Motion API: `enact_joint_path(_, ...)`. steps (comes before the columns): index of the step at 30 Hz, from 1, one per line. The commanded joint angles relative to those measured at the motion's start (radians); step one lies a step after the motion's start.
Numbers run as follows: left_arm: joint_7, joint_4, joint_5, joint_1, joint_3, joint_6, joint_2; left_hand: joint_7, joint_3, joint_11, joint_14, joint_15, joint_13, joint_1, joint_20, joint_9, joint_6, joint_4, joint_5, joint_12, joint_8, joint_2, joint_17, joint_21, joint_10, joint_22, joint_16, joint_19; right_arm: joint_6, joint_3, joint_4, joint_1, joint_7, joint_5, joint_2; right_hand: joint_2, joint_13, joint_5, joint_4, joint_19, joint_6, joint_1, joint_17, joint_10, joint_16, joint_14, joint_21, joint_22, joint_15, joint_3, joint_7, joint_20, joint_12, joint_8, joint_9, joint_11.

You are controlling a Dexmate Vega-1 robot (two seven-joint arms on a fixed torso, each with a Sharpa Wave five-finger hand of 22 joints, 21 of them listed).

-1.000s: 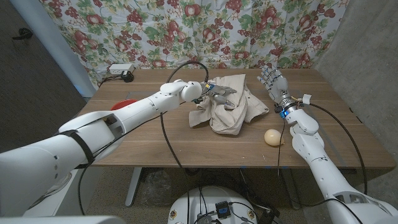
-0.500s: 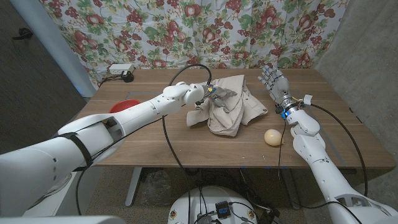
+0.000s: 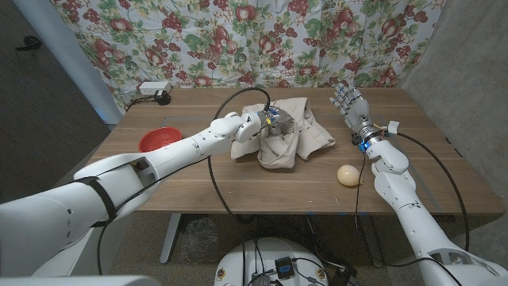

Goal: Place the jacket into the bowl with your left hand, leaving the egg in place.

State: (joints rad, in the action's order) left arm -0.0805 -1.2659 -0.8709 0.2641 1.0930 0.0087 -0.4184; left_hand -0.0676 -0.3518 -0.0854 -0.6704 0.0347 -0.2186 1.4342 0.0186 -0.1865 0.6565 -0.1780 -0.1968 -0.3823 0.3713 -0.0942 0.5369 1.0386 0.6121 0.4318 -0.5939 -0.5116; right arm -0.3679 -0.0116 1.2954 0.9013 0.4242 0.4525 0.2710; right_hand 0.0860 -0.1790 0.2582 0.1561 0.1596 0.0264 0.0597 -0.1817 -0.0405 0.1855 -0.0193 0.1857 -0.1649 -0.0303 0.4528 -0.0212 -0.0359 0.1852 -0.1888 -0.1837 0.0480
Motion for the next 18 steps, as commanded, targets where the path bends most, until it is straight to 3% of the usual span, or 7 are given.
enact_joint_path(1, 0.221, 0.061, 0.016, 0.030, -0.030, -0.037, 0.016, 0.091, 0.022, 0.016, -0.231, -0.265, -0.060, 0.057, -0.052, -0.036, 0.265, 0.018, 0.003, -0.083, 0.061, -0.030, 0.060, 0.206, 0.216, 0.054, -0.043, -0.003, -0.002, 0.000, -0.002, -0.004, -0.009, -0.009, 0.001, 0.060, -0.003, -0.005, -0.003, 0.008, 0.011, -0.005, -0.001, -0.011, 0.005, 0.006, 0.007, -0.004, -0.025, 0.008, 0.001, -0.074, 0.003, -0.005, -0.002, 0.002)
enact_joint_path(2, 0.308, 0.057, -0.017, 0.048, -0.031, -0.014, 0.013, 0.097, 0.020, 0.028, -0.272, -0.260, -0.080, 0.046, -0.090, -0.037, 0.271, 0.023, 0.006, -0.096, 0.062, -0.038, 0.079, 0.260, 0.252, 0.059, -0.058, -0.049, -0.002, 0.000, -0.003, -0.005, -0.008, -0.009, 0.001, 0.060, -0.003, -0.005, -0.003, 0.008, 0.011, -0.005, -0.001, -0.010, 0.005, 0.006, 0.007, -0.004, -0.025, 0.008, 0.002, -0.075, 0.003, -0.005, -0.002, 0.002)
enact_joint_path(3, 0.280, 0.047, -0.027, 0.042, -0.025, 0.001, 0.012, 0.097, 0.016, 0.024, -0.298, -0.260, -0.097, 0.041, -0.120, -0.038, 0.274, 0.025, 0.008, -0.101, 0.061, -0.046, 0.097, 0.294, 0.266, 0.058, -0.070, -0.078, 0.000, 0.000, -0.002, -0.005, -0.009, -0.008, 0.001, 0.060, -0.003, -0.005, -0.003, 0.008, 0.011, -0.005, -0.001, -0.010, 0.005, 0.006, 0.007, -0.004, -0.026, 0.008, 0.002, -0.075, 0.003, -0.005, -0.002, 0.002)
enact_joint_path(5, 0.281, 0.064, -0.013, 0.030, -0.022, -0.033, 0.011, 0.102, 0.018, 0.022, -0.334, -0.259, -0.119, 0.037, -0.148, -0.038, 0.298, 0.022, 0.013, -0.108, 0.068, -0.043, 0.137, 0.326, 0.284, 0.053, -0.101, -0.096, -0.008, 0.002, -0.009, -0.008, -0.007, -0.015, 0.003, 0.060, -0.003, -0.005, -0.003, 0.008, 0.010, -0.005, -0.001, -0.010, 0.005, 0.006, 0.007, -0.004, -0.025, 0.008, 0.003, -0.074, 0.003, -0.004, -0.002, 0.002)
enact_joint_path(8, 0.278, 0.060, -0.033, 0.021, -0.007, -0.038, 0.005, 0.118, 0.014, 0.030, -0.346, -0.257, -0.140, 0.042, -0.165, -0.036, 0.315, 0.017, 0.018, -0.112, 0.071, -0.042, 0.168, 0.349, 0.294, 0.043, -0.113, -0.107, 0.000, 0.001, -0.006, -0.008, -0.011, -0.010, 0.001, 0.059, -0.003, -0.006, -0.003, 0.008, 0.011, -0.005, -0.001, -0.010, 0.004, 0.006, 0.007, -0.004, -0.026, 0.009, 0.001, -0.075, 0.002, -0.004, -0.002, 0.002)
enact_joint_path(18, 0.294, 0.037, -0.024, 0.027, -0.023, -0.041, -0.003, 0.145, -0.008, 0.064, -0.334, -0.226, -0.193, 0.059, -0.178, -0.031, 0.345, 0.013, 0.004, -0.118, 0.077, -0.035, 0.238, 0.365, 0.307, -0.013, -0.124, -0.144, -0.008, 0.005, -0.015, -0.014, -0.010, -0.015, 0.001, 0.059, -0.003, -0.006, -0.004, 0.008, 0.011, -0.005, -0.001, -0.010, 0.004, 0.006, 0.007, -0.004, -0.026, 0.009, 0.002, -0.074, 0.002, -0.004, -0.002, 0.001)
